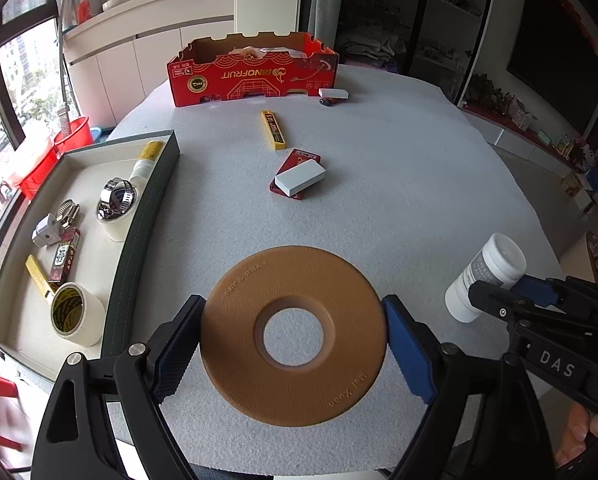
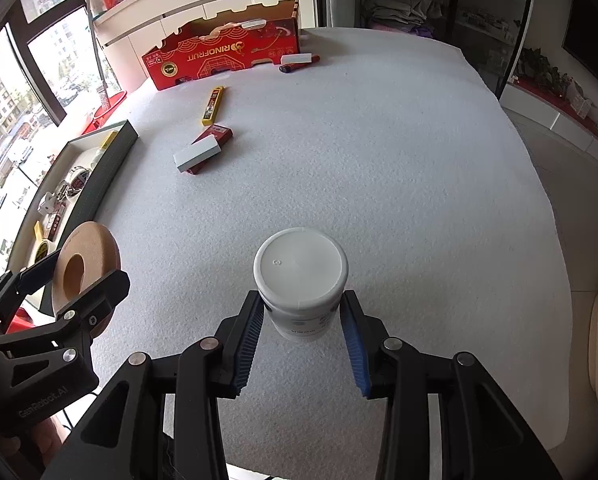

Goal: Organize rigid objects
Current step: 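Carry tape ring and white bottle with both grippers over the grey tray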

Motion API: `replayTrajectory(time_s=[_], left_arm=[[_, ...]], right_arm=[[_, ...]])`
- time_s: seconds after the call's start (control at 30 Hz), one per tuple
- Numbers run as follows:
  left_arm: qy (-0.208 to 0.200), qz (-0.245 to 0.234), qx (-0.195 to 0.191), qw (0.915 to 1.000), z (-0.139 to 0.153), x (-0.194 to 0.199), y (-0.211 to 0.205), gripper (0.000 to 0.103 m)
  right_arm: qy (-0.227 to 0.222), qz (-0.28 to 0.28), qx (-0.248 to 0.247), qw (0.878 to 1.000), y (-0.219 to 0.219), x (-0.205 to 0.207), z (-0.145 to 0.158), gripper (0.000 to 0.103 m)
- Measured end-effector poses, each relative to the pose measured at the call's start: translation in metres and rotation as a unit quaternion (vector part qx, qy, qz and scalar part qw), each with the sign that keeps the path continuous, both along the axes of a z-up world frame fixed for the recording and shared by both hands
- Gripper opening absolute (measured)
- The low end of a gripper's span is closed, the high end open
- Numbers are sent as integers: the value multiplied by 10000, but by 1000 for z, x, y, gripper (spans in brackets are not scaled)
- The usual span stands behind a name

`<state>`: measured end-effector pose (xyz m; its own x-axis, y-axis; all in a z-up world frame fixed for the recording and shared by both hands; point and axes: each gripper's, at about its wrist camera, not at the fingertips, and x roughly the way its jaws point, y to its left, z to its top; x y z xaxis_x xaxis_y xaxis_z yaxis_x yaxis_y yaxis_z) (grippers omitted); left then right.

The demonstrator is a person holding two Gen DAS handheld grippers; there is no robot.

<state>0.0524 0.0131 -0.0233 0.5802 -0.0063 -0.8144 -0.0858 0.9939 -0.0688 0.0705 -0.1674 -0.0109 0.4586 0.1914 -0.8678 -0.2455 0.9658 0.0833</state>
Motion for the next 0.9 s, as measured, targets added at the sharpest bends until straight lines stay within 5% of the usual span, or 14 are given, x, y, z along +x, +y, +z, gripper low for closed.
replayTrajectory(time_s=[0.9], left_arm=[[-853,1298,-349,9872,64,-62,136,89]], right_arm=[[-523,1518,513,9857,154,-27,74,41]])
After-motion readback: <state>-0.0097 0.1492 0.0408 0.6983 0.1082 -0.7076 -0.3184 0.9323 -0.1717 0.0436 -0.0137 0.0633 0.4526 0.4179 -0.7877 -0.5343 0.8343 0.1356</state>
